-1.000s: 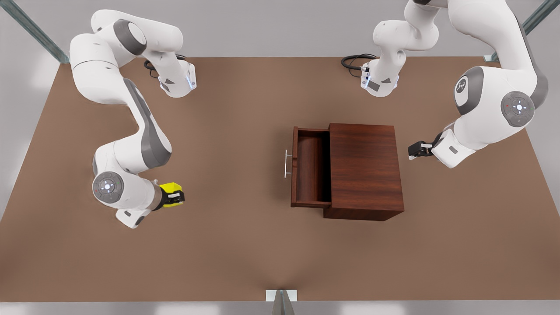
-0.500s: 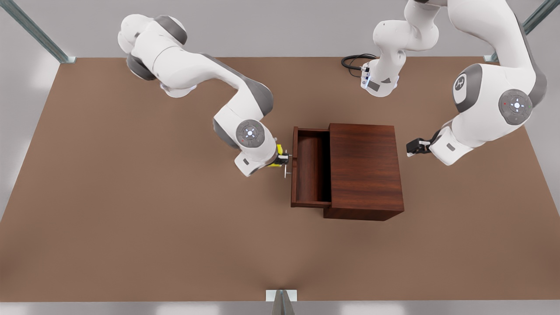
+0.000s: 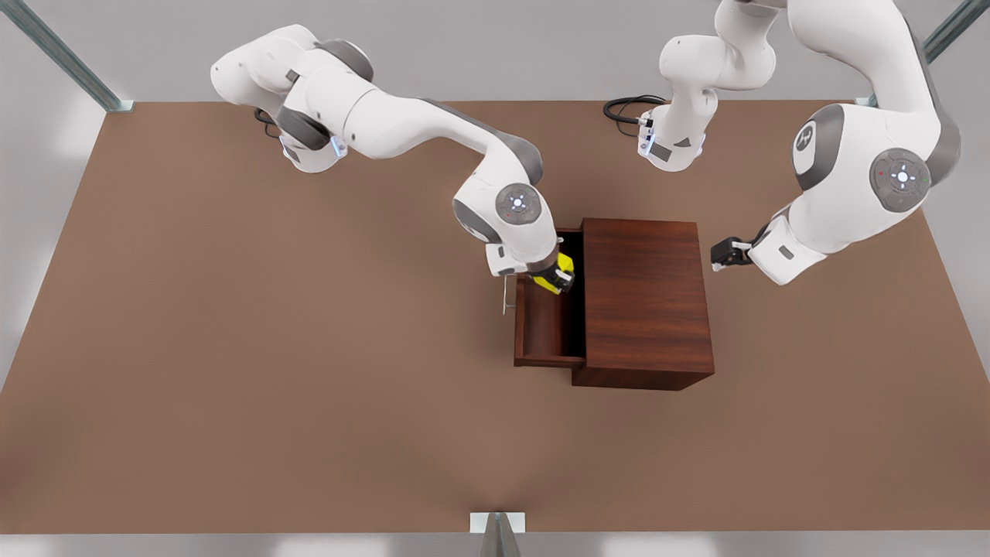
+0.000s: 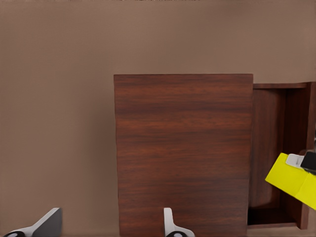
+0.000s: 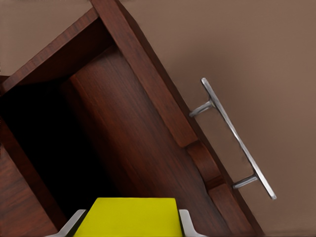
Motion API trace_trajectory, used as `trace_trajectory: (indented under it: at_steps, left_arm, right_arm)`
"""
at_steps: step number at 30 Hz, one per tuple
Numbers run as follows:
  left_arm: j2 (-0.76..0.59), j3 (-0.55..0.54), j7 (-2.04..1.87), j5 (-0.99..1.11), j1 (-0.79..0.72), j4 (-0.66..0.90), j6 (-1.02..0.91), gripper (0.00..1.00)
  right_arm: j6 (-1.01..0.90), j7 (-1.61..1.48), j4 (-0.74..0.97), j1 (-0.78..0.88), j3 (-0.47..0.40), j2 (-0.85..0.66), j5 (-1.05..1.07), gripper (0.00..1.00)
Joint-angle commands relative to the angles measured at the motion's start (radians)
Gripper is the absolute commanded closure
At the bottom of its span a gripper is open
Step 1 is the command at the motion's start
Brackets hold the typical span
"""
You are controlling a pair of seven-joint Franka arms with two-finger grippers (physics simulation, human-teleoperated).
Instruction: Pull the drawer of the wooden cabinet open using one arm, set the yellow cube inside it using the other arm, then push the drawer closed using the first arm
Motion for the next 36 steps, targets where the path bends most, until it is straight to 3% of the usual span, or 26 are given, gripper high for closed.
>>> trace_trajectory:
  at_steps: [1,2,3,4,9,11,13,14,16,18,20,21,22,23,26,30,36]
  left_arm:
    - [0.009,-0.004,-0.008,0.002,-0.036,0.030,-0.001,0.00]
    - [0.009,-0.004,-0.008,0.001,-0.036,0.035,0.001,0.00]
    - [0.012,-0.004,-0.012,0.004,-0.039,0.044,-0.001,0.00]
    - [0.012,-0.004,-0.012,0.004,-0.041,0.044,0.001,0.00]
    - [0.014,-0.004,-0.012,0.007,-0.039,0.042,0.002,0.00]
    - [0.011,-0.011,-0.031,-0.001,-0.044,0.061,-0.002,0.00]
    - [0.012,-0.017,-0.359,0.004,-0.209,0.137,-0.009,0.00]
    - [0.036,-0.017,-0.589,0.015,-0.315,0.194,-0.009,0.00]
    - [0.181,-0.014,-0.968,0.076,-0.495,0.360,0.001,0.00]
    - [0.392,-0.008,-1.247,0.079,-0.619,0.605,0.037,0.00]
    - [0.437,-0.008,-1.308,0.079,-0.648,0.624,0.119,0.00]
    - [0.480,-0.006,-1.384,0.127,-0.700,0.625,0.209,0.00]
    - [0.530,-0.005,-1.442,0.194,-0.755,0.645,0.254,0.00]
    - [0.569,-0.004,-1.499,0.220,-0.788,0.662,0.300,0.00]
    - [0.642,-0.001,-1.525,0.266,-0.798,0.662,0.415,0.00]
    - [0.758,0.038,-1.514,0.328,-0.797,0.674,0.559,0.00]
    - [0.827,0.083,-1.408,0.363,-0.785,0.674,0.585,0.00]
  right_arm:
    - [0.042,0.501,0.006,0.003,-0.002,0.005,-0.002,0.49]
    - [0.042,0.501,0.006,0.003,-0.002,0.005,-0.002,0.49]
    - [0.042,0.498,0.006,0.003,-0.004,0.003,-0.002,0.02]
    - [0.041,0.496,0.006,0.001,-0.006,0.003,-0.002,0.00]
    - [0.016,0.492,0.006,-0.005,-0.002,-0.003,-0.002,0.00]
    - [-0.191,0.412,0.008,-0.104,0.008,-0.104,0.000,0.00]
    - [-0.545,0.014,0.006,-0.417,0.106,-0.227,0.000,0.00]
    - [-0.697,-0.246,0.003,-0.561,0.105,-0.254,-0.008,0.00]
    - [-0.758,-0.790,-0.008,-0.821,0.102,-0.282,-0.131,0.00]
    - [-0.739,-1.175,-0.040,-0.977,0.103,-0.270,-0.186,0.00]
    - [-0.624,-1.335,-0.176,-0.924,-0.002,-0.343,-0.166,0.00]
    - [-0.590,-1.332,-0.198,-0.761,-0.165,-0.346,-0.087,0.00]
    - [-0.567,-1.364,-0.209,-0.565,-0.484,-0.359,0.073,0.00]
    - [-0.524,-1.504,-0.267,-0.508,-0.617,-0.399,0.127,0.00]
    - [-0.458,-1.569,-0.394,-0.606,-0.507,-0.448,0.171,0.00]
    - [-0.490,-1.644,-0.414,-0.611,-0.501,-0.462,0.188,0.00]
    - [-0.495,-1.642,-0.390,-0.608,-0.503,-0.460,0.185,0.00]
